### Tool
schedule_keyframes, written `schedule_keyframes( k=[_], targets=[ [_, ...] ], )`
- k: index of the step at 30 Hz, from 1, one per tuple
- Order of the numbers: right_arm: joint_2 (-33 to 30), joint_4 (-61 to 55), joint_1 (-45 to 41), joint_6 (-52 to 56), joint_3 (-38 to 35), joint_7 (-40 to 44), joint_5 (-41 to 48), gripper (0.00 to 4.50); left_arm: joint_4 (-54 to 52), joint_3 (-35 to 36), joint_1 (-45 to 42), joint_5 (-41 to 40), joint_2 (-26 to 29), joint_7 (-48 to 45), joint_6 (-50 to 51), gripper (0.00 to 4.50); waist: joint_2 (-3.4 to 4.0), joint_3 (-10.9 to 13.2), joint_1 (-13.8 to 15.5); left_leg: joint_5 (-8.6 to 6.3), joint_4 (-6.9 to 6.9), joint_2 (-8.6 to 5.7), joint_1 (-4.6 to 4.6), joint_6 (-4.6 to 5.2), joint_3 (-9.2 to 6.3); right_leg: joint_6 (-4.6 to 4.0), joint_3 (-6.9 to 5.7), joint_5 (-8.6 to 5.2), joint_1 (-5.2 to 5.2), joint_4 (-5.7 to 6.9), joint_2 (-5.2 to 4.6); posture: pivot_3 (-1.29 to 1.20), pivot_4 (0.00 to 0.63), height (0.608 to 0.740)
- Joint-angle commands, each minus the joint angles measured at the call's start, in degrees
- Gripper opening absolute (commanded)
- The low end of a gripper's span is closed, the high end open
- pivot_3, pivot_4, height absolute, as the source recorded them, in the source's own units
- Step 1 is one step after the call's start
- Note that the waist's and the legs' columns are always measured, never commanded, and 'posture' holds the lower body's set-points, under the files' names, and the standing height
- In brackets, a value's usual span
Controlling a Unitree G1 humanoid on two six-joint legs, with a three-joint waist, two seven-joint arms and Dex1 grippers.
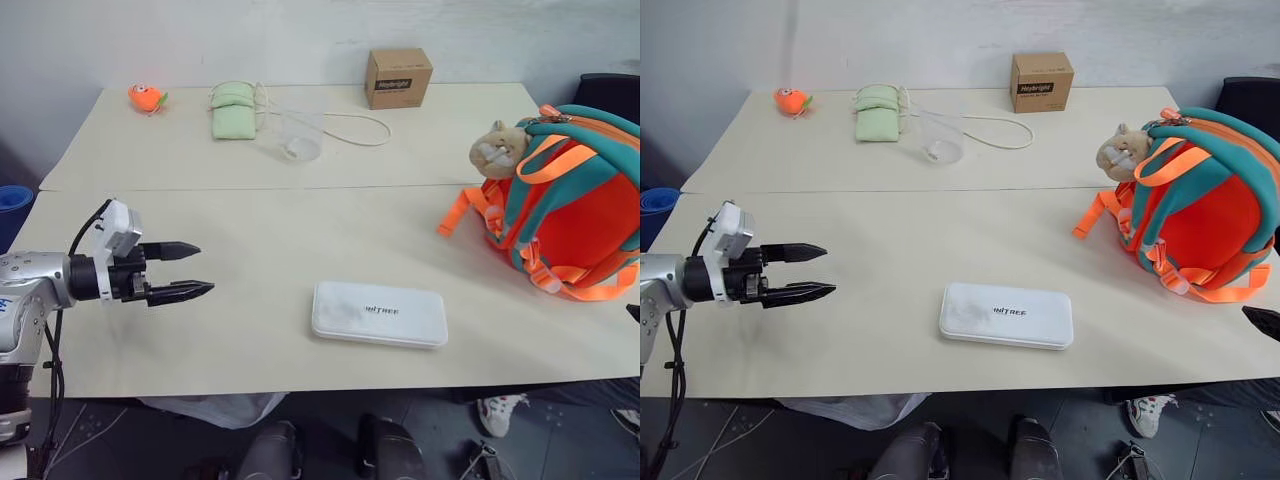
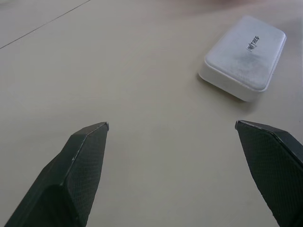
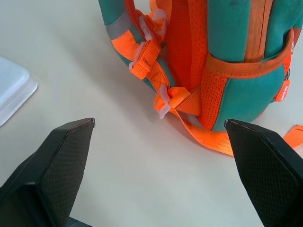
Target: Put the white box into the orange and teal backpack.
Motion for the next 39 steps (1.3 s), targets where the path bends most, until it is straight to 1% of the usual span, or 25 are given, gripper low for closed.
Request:
schedule_keyframes(
  k=[1, 7, 13, 19, 22, 23, 25, 27, 28, 30, 33, 35, 39],
  targets=[
    [0.6, -2.8, 0.0, 1.2, -1.6, -1.6, 0.9, 4.49, -2.8, 1.1, 1.1, -0.6, 0.4, -0.5, -1.0, 4.50, 0.14, 0.1, 0.0, 0.00, 0.00, 0.00, 0.00, -0.01, 0.01, 0.00, 0.02, 0.00, 0.00, 0.00, 0.00, 0.00, 0.150, 0.740],
    [1.9, -5.8, 0.9, 3.8, -3.7, -3.8, 1.9, 4.49, -3.9, 1.4, 1.3, -0.8, -0.5, 2.3, -0.2, 4.50, 0.19, 0.1, 0.0, -0.01, -0.02, 0.00, 0.00, -0.04, 0.05, 0.00, 0.06, 0.00, -0.02, 0.00, 0.02, 0.00, 0.150, 0.740],
    [3.8, -9.1, 1.0, 4.6, -3.3, -6.1, 2.0, 4.49, -3.4, 0.4, 0.1, -0.2, -0.8, 3.0, -0.4, 4.50, 0.18, 0.1, 0.1, -0.01, -0.01, 0.00, 0.01, -0.03, 0.06, 0.00, 0.07, 0.00, -0.02, 0.02, 0.03, 0.00, 0.150, 0.740],
    [3.6, -9.9, 0.6, 5.1, -3.3, -7.5, 2.2, 4.49, -2.2, 0.4, -1.1, 0.2, -0.3, 3.0, -0.5, 4.50, 0.18, 0.1, 0.1, 0.00, 0.00, -0.01, 0.02, -0.03, 0.12, 0.01, -0.12, 0.00, -0.02, 0.06, 0.05, 0.00, 0.150, 0.740],
    [2.9, -12.3, -0.3, 6.0, -1.5, -7.9, 3.0, 4.49, -3.3, -0.4, -1.0, -0.1, -0.9, 2.9, 0.1, 4.50, 0.18, 0.1, 0.0, 0.01, 0.00, -0.01, 0.02, -0.02, 0.15, 0.01, -0.18, 0.00, -0.03, 0.09, 0.07, 0.00, 0.150, 0.740],
    [2.6, -13.4, -1.0, 5.9, -0.1, -8.0, 3.0, 4.49, -4.0, -1.6, -0.6, 0.5, -1.3, 3.0, -0.3, 4.50, 0.18, 0.1, -0.1, 0.01, 0.00, -0.01, 0.03, -0.01, 0.15, 0.01, -0.19, 0.00, -0.03, 0.10, 0.07, 0.00, 0.150, 0.740],
    [1.9, -16.1, -2.4, 5.0, 5.0, -8.5, 1.3, 4.49, -5.6, -6.8, 1.6, 5.7, -1.8, 2.1, -6.3, 4.50, 0.20, 0.1, -0.2, 0.01, 0.01, -0.01, 0.09, -0.01, 0.24, 0.02, -0.17, 0.01, -0.02, 0.14, 0.08, 0.00, 0.150, 0.740],
    [1.5, -17.7, -3.6, 4.6, 9.0, -8.3, 0.8, 4.10, -5.8, -9.9, 2.1, 7.7, -2.6, 1.2, -8.9, 4.12, 0.21, 0.1, -0.2, 0.00, 0.00, -0.01, 0.21, -0.02, 0.38, 0.03, -0.07, 0.02, -0.02, 0.21, 0.06, 0.00, 0.150, 0.740],
    [1.4, -18.5, -4.3, 5.1, 10.9, -8.0, 1.2, 3.89, -5.7, -10.9, 1.6, 7.2, -3.4, 0.5, -8.7, 3.92, 0.18, 0.1, -0.1, 0.01, 0.00, 0.00, 0.21, -0.02, 0.39, 0.03, -0.07, 0.02, -0.02, 0.23, 0.07, 0.00, 0.150, 0.740],
    [0.9, -20.9, -5.2, 5.2, 15.8, -6.8, 1.2, 3.31, -5.0, -13.3, -0.4, 7.6, -5.3, -0.3, -9.4, 3.39, 0.16, 0.1, 0.1, 0.04, 0.02, 0.02, 0.15, -0.04, 0.35, 0.03, -0.08, 0.02, -0.08, 0.26, 0.07, 0.00, 0.150, 0.740],
    [0.2, -21.8, -7.1, 4.4, 22.5, -6.2, -0.4, 2.20, -3.5, -16.4, -3.9, 8.7, -8.1, -0.5, -10.0, 2.35, 0.16, 0.1, 0.4, 0.08, 0.11, 0.01, 0.06, -0.01, 0.25, 0.02, -0.10, 0.02, -0.09, 0.30, 0.03, 0.00, 0.150, 0.740],
    [-0.2, -21.2, -9.1, 3.8, 26.7, -6.2, -1.8, 1.54, -2.8, -18.4, -5.8, 9.6, -10.3, -0.4, -10.7, 1.74, 0.16, 0.1, 0.4, 0.08, 0.19, -0.02, 0.03, 0.00, 0.25, 0.02, -0.13, 0.02, -0.08, 0.33, 0.02, 0.00, 0.150, 0.740],
    [0.5, -19.3, -13.0, 0.1, 35.0, -6.0, -6.1, 0.16, -5.5, -21.0, -5.1, 9.5, -13.6, -0.1, -10.0, 0.46, 0.16, 0.1, 0.1, 0.18, 0.19, -0.10, 0.04, 0.28, 0.30, 0.10, -0.16, 0.06, -0.04, 0.48, 0.02, 0.00, 0.150, 0.740]
  ],
)
